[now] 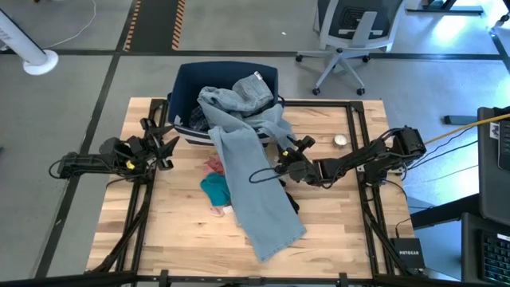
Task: Sort clothes
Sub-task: Put the blue jeans into the blue laundry organizer
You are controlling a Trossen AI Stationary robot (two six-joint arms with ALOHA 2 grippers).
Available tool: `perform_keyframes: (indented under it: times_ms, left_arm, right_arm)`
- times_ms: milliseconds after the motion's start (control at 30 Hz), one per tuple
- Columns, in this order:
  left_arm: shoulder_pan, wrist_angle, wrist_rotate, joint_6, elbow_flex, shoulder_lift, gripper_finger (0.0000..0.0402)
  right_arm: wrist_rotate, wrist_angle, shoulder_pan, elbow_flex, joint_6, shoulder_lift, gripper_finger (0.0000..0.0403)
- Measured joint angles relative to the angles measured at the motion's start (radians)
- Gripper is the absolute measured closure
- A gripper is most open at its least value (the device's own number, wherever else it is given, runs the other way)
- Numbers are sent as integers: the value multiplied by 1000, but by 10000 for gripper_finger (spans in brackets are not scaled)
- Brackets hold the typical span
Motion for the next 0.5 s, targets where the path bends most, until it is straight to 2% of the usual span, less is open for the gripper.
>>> perform_keyframes:
  times_ms: [133,233,300,500]
  left_arm:
    - [0,0,0,1,0,0,222]
    - [0,0,0,0,0,0,222]
    - [0,0,0,0,0,0,222]
    - [0,-1,0,2,0,0,222]
  right_arm:
    - [33,25,3,1,-99,0,152]
    - [138,22,2,1,-139,0,152]
    - [168,17,-8,1,-142,0,152]
    - [-47,28,-15,1,-145,0,152]
